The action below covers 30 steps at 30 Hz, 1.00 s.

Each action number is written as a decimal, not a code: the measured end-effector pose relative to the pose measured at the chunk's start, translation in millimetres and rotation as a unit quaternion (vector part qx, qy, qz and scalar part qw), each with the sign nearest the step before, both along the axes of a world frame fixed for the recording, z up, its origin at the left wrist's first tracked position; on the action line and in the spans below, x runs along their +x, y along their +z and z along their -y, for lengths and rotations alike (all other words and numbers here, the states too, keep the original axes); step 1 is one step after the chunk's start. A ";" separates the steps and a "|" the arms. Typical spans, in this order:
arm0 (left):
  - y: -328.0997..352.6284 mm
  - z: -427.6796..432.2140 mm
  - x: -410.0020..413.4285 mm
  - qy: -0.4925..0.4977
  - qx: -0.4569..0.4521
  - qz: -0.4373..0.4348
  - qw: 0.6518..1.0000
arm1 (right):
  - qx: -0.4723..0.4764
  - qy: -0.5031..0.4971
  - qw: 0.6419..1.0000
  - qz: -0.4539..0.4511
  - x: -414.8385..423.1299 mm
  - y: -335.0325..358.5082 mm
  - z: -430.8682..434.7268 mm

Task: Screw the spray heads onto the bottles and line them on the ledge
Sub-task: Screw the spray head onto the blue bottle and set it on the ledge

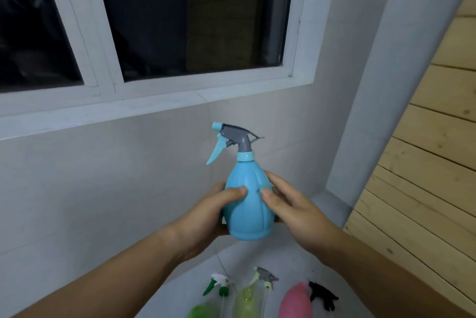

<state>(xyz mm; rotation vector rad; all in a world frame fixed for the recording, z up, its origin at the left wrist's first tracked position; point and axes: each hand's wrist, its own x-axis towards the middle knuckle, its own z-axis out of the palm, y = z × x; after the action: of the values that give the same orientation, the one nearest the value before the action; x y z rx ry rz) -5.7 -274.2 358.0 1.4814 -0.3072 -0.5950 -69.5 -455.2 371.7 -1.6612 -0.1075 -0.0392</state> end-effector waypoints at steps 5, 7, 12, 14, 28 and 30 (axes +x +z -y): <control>45.2 37.4 41.6 0.036 -0.013 0.087 0.995 | -0.015 -0.089 0.994 0.058 46.6 26.9 24.0; 67.4 54.5 67.1 0.064 -0.011 0.121 0.990 | -0.017 -0.129 0.989 0.067 75.9 44.5 35.6; 124.1 85.5 133.1 0.070 0.049 0.248 0.965 | -0.018 -0.154 0.982 0.103 148.9 95.7 64.3; 140.0 94.4 158.2 0.077 0.055 0.273 0.957 | -0.016 -0.145 0.983 0.111 174.1 112.8 74.8; 166.0 126.7 264.2 0.120 0.072 0.240 0.961 | -0.055 -0.192 0.972 0.121 285.2 135.5 98.4; 161.9 129.3 268.0 0.129 0.075 0.235 0.960 | -0.060 -0.191 0.973 0.115 290.5 132.6 99.5</control>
<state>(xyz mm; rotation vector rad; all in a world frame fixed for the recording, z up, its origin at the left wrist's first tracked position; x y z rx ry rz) 262.4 -403.5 519.9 1.7701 -0.4339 -0.0494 221.1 -554.7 504.3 -1.7740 0.0369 -0.5260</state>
